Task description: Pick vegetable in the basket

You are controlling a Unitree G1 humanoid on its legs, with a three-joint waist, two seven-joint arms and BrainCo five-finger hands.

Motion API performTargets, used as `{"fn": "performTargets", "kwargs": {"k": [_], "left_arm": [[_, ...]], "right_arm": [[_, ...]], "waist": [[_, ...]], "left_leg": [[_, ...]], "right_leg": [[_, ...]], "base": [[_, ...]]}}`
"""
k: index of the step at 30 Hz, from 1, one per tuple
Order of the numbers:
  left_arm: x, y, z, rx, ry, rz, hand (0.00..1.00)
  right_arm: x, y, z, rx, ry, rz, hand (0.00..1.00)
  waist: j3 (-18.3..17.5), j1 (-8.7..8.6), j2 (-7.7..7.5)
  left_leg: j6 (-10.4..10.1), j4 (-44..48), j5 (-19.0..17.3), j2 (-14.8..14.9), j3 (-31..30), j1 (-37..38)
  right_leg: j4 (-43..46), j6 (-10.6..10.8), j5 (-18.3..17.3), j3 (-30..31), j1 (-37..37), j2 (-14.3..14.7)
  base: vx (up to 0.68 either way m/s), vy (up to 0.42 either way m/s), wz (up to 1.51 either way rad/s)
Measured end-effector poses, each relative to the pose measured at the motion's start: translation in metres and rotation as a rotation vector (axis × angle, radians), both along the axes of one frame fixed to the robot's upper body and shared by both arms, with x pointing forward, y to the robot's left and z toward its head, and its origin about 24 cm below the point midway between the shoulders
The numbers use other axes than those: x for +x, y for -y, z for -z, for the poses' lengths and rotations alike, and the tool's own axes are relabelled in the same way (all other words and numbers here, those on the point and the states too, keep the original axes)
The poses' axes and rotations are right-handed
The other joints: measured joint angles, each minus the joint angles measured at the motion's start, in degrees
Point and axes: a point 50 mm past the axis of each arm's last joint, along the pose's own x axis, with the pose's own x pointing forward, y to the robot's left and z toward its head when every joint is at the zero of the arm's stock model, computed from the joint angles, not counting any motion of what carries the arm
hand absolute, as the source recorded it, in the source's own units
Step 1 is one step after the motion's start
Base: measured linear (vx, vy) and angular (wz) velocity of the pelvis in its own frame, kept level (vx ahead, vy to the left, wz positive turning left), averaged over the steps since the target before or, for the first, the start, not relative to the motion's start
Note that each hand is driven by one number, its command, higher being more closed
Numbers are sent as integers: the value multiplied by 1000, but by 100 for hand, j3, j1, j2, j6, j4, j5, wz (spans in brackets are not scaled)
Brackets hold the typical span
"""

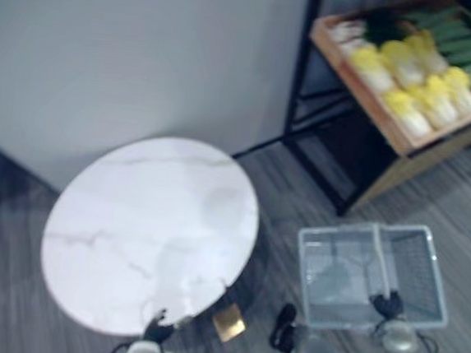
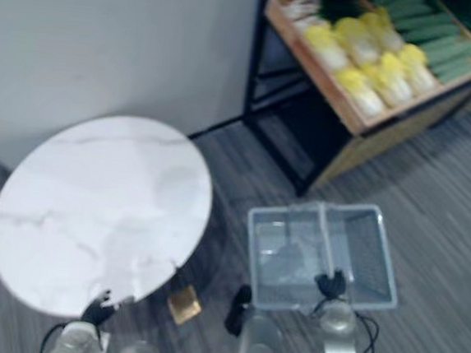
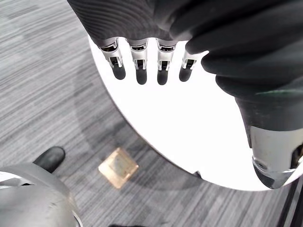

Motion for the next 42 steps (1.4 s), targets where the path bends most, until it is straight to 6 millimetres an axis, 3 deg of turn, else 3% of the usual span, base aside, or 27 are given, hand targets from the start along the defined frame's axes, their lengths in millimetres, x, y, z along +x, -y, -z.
{"fn": "performTargets", "kwargs": {"k": [2,3,4,5,6,7,8,10,12,13,14,15,17,18,20,21,23,25,27,28,31,32,33,35,38,39,42], "left_arm": [[-4,1,2,10,-25,23,0],[-5,2,3,7,-33,20,0],[-12,6,6,-6,-51,13,0],[-23,12,10,-24,-75,3,0],[-25,14,11,-29,-79,1,0],[-27,16,12,-32,-84,2,0],[-29,18,13,-31,-86,-4,0],[-29,20,13,-33,-78,-10,0],[-24,21,12,-25,-63,-2,0],[-21,21,11,-20,-57,-2,0],[-20,22,11,-17,-53,-2,0],[-7,17,6,3,-15,17,0],[6,20,2,0,20,34,0],[10,25,1,-5,34,58,0],[8,31,3,-12,24,91,0],[8,33,3,-12,22,105,0],[15,34,1,-10,40,122,0],[21,34,-2,-10,57,122,0],[28,31,-5,-14,76,104,0],[29,32,-5,-19,79,99,0],[19,20,-3,9,55,90,0],[13,21,1,-2,31,74,0],[8,22,3,-9,13,68,0],[4,28,7,-27,-4,65,0],[5,34,6,-45,9,59,0],[9,33,3,-40,37,61,0],[13,31,-2,-30,70,60,0]], "right_arm": [[-11,-4,9,26,-35,17,100],[-13,-4,10,27,-45,19,100],[-15,-7,14,32,-71,8,100],[-14,-11,15,28,-80,-14,100],[-14,-12,16,24,-85,-20,100],[-16,-15,19,23,-105,-30,100],[-22,-15,24,27,-136,-29,100],[-29,-16,29,29,-168,-30,100],[-33,-14,30,17,-183,-33,100],[-35,-13,31,6,-203,-47,100],[-38,-15,34,5,-219,-58,100],[-43,-17,37,11,-240,-59,100],[-45,-14,38,9,-261,-53,100],[-47,-15,40,6,-287,-66,100],[-50,-16,42,3,-314,-78,100],[-52,-17,44,9,-325,-79,100],[-51,-18,44,11,-323,-85,100],[-48,-18,43,13,-313,-93,100],[-40,-19,40,8,-288,-105,100],[-34,-18,37,0,-271,-111,100],[-41,-14,38,-7,-287,-100,100],[-43,-12,39,-14,-296,-99,100],[-42,-11,38,-15,-294,-97,100],[-33,-10,34,-24,-272,-110,100],[-37,-2,33,-52,-295,-118,100],[-39,-2,34,-51,-299,-114,100],[-34,0,31,-40,-275,-95,100]], "waist": [[-40,-75,77],[-33,-63,78],[-31,-37,88],[-31,-5,96],[-30,11,103],[-24,108,84],[-19,151,74],[-34,167,102],[-82,231,175],[-169,309,208],[-230,294,218],[-249,223,-17],[-233,222,-32],[-224,227,-55],[-217,222,-97],[-222,109,-107],[-205,78,-122],[-209,89,-111],[-136,86,-1],[-80,40,55],[-101,-39,-129],[-151,-25,8],[-177,-34,119],[-3,-49,269],[169,95,429],[211,121,378],[227,201,345]], "left_leg": [[54,1648,134,585,-109,-309],[168,2166,284,725,-248,-430],[481,3061,725,873,-757,-687],[374,3615,375,580,-1566,-1064],[283,3731,79,309,-1995,-1249],[205,3593,-394,-231,-2696,-1495],[187,3046,-609,-680,-3300,-1581],[156,1934,-711,-1080,-4094,-1619],[230,975,-639,-1162,-4624,-1695],[397,826,-572,-1122,-4539,-1638],[468,706,-592,-1044,-4367,-1647],[461,641,-614,-1149,-4103,-1561],[510,530,-483,-1106,-3857,-1410],[501,326,-427,-1068,-3562,-1155],[498,170,-462,-1066,-3239,-799],[486,118,-524,-1066,-3239,-673],[393,61,-618,-1051,-3258,-581],[296,4,-678,-958,-3317,-572],[258,-102,-755,-691,-3343,-548],[257,-176,-784,-549,-3313,-517],[68,-424,-1002,-537,-3733,-195],[-8,-265,-1111,-287,-3838,-60],[-34,45,-1064,-176,-3941,-186],[-266,2272,-379,-27,-4270,-1174],[-296,4687,-314,7,-4180,-1906],[-95,5056,-332,-122,-3945,-2295],[10,4618,-323,-279,-3538,-2950]], "right_leg": [[-100,-40,-13,125,161,210],[-75,-73,-24,319,197,321],[-204,-112,-6,777,366,577],[-335,-181,32,1289,467,779],[-381,-232,61,1523,504,864],[-439,-280,99,1982,575,1005],[-530,-245,119,2296,716,1139],[-652,-164,175,2762,853,1375],[-789,-51,251,3222,819,1634],[-971,91,344,3543,845,1758],[-833,98,383,3681,730,1820],[-443,65,213,3739,610,1670],[-355,59,90,3620,522,1636],[-70,312,-162,3168,410,1434],[445,503,-402,2356,294,1019],[632,395,-599,1861,290,780],[742,209,-749,1542,278,684],[672,218,-713,1486,307,822],[1337,444,-584,1446,-93,919],[1841,39,-883,1619,-519,800],[1429,463,-667,2327,-769,144],[1633,624,-864,2111,-725,294],[1647,529,-951,2028,-720,388],[1480,269,-1054,1929,-277,602],[711,130,-1065,1874,918,856],[233,102,-1074,1859,1508,855],[-377,93,-1072,1844,2050,851]], "base": [[113,-38,-116],[98,-33,-163],[87,13,-202],[91,55,-210],[89,110,-223],[37,114,-223],[29,104,-217],[13,96,-202],[20,85,-221],[98,89,-189],[148,97,-179],[222,132,-104],[174,123,-100],[84,80,-95],[67,94,-69],[72,64,-31],[129,-27,-1],[185,-115,-3],[92,-142,0],[102,-198,24],[267,-281,38],[379,-304,27],[428,-290,2],[447,-277,-2],[521,-200,-4],[440,-127,16],[381,-56,8]]}}
